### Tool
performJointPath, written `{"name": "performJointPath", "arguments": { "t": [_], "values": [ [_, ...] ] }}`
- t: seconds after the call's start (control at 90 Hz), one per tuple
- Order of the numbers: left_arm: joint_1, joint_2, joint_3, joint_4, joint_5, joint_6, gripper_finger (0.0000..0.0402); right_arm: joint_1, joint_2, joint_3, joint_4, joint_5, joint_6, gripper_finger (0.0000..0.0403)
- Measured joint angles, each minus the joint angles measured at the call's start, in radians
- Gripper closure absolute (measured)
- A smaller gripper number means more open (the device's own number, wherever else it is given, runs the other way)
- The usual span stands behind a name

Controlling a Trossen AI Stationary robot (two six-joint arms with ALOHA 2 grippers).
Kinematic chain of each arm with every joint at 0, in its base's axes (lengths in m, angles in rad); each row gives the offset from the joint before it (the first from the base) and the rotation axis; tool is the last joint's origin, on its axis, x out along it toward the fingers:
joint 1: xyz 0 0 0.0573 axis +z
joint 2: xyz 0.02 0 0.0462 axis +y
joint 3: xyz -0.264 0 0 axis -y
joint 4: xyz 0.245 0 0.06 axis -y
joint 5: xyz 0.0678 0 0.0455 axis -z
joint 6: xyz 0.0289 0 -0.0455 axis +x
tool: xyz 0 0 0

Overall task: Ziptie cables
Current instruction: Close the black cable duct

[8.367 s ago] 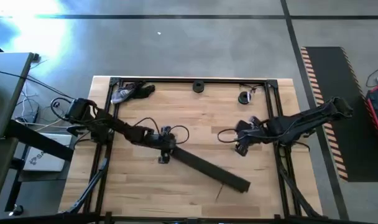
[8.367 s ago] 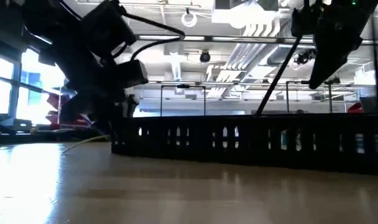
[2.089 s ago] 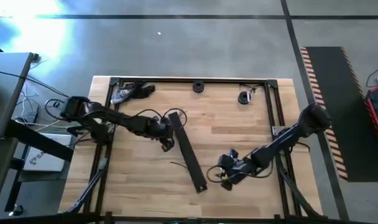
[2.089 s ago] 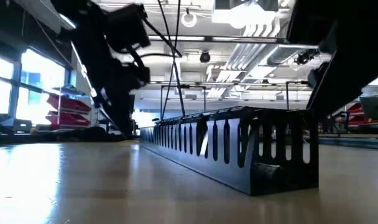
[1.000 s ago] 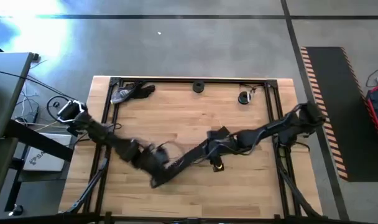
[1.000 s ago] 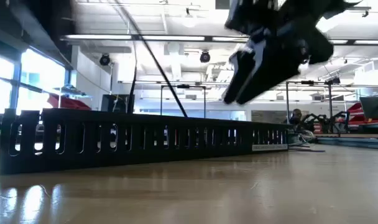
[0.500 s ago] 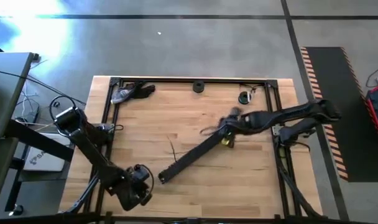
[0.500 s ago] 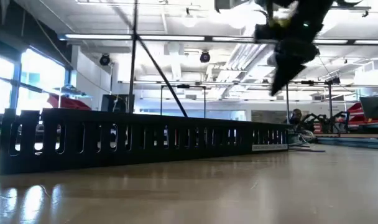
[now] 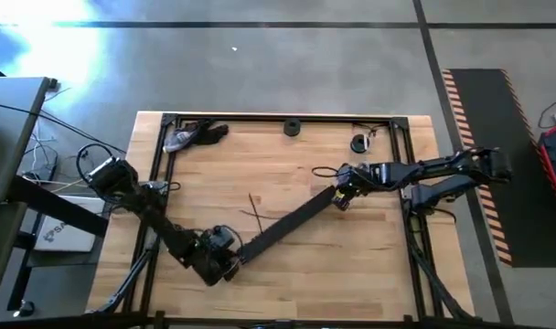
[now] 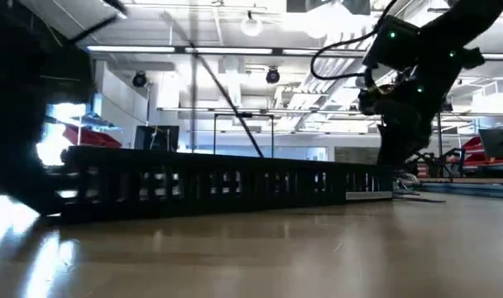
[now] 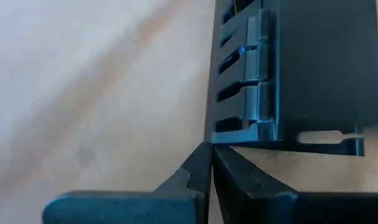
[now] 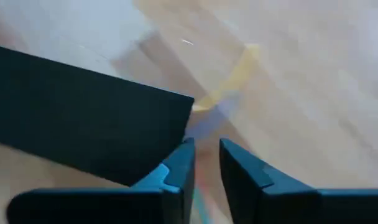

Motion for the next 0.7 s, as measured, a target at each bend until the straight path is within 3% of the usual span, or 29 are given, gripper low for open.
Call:
{"name": "performJointPath", "arguments": {
  "t": [0.156,0.344,0.533,0.7],
  "values": [
    [0.103,-0.034,-0.006,-0.057,-0.021,0.158,0.0401,0.028,-0.015,0.063,-0.242,0.079,0.05,0.0398],
    [0.111,-0.116,-0.002,-0.239,-0.026,0.134,0.0401,0.042,-0.047,0.111,-0.515,0.123,0.131,0.0385],
    [0.113,-0.187,-0.002,-0.324,-0.001,0.123,0.0401,0.041,-0.052,0.072,-0.574,0.111,0.215,0.0384],
    [0.13,-0.187,-0.006,-0.233,0.0,0.14,0.0401,0.053,-0.044,-0.031,-0.416,0.038,0.237,0.0384]
  ]
}}
